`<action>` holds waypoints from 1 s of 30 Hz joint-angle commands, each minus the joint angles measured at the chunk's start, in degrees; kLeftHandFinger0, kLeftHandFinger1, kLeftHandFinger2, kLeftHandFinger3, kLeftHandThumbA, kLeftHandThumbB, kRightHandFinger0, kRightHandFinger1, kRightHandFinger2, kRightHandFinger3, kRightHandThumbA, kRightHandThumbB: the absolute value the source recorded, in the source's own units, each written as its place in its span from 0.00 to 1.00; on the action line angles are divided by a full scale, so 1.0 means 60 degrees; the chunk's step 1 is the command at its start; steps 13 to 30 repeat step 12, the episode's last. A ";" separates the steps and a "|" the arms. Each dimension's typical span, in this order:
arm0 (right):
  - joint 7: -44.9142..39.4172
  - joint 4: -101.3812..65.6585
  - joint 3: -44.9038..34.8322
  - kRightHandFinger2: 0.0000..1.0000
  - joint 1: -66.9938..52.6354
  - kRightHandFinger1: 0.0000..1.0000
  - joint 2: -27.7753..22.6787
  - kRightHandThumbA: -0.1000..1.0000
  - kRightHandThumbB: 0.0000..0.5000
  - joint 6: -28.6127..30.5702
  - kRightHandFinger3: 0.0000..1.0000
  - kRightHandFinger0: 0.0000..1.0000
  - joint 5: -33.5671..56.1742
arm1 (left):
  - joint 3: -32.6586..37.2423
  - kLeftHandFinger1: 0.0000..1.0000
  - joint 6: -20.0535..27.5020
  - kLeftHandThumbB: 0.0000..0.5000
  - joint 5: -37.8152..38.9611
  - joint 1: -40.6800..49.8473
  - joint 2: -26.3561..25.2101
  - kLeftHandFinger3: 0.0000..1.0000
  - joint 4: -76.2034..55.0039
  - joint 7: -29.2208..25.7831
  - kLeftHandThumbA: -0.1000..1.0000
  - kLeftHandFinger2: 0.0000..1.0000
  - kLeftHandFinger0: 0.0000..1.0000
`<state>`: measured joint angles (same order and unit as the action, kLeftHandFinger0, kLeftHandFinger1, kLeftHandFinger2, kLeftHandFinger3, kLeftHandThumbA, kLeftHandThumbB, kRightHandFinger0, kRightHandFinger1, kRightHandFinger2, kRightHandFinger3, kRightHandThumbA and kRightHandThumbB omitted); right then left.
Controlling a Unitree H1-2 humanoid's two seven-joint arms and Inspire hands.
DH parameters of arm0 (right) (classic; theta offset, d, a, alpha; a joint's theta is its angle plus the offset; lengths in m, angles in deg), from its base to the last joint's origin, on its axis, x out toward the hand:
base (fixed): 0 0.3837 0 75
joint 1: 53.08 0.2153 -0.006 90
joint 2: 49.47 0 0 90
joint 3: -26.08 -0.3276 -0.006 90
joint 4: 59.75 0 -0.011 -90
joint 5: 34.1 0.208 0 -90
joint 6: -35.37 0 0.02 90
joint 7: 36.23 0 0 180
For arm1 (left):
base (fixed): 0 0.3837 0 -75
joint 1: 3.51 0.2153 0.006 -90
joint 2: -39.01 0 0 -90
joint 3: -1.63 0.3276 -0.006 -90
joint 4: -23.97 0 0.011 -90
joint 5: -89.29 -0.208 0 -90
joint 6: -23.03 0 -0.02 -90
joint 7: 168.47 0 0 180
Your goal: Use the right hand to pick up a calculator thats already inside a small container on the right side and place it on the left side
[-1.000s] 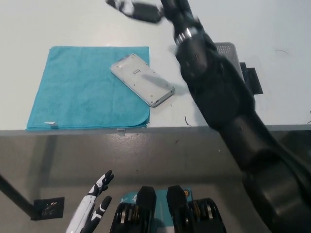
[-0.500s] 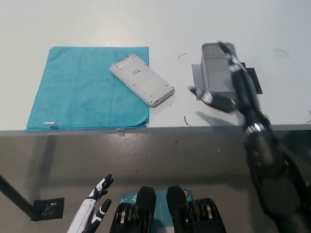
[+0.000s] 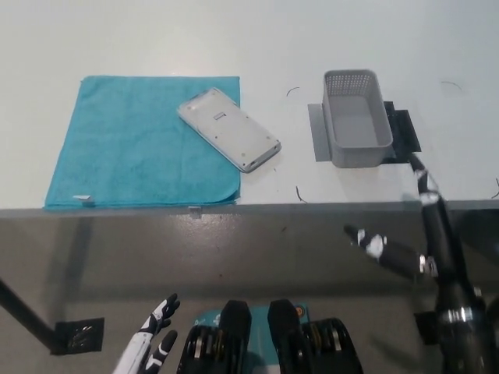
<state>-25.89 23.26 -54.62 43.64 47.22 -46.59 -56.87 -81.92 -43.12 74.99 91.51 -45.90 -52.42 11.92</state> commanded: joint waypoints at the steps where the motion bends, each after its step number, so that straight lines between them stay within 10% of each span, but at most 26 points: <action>1: 0.1088 -0.3289 0.1659 1.00 -0.2009 1.00 -0.0982 1.00 0.60 0.3148 1.00 1.00 0.0745 | 0.0054 1.00 0.0513 0.11 0.0067 0.0313 -0.0001 1.00 -0.0257 -0.0328 1.00 1.00 1.00; 10: 0.0416 0.2207 0.0619 1.00 -0.1380 1.00 -0.0091 1.00 0.68 0.2835 1.00 1.00 0.1369 | -0.0079 1.00 0.0513 0.08 0.0121 -0.0391 0.0047 1.00 -0.0052 -0.0306 1.00 1.00 1.00; 30: -0.0067 0.2450 0.0538 1.00 -0.1062 1.00 -0.0133 1.00 0.70 0.2355 1.00 1.00 0.1725 | -0.0114 1.00 0.0513 0.08 0.0143 -0.0631 0.0058 1.00 0.0004 -0.0315 1.00 1.00 1.00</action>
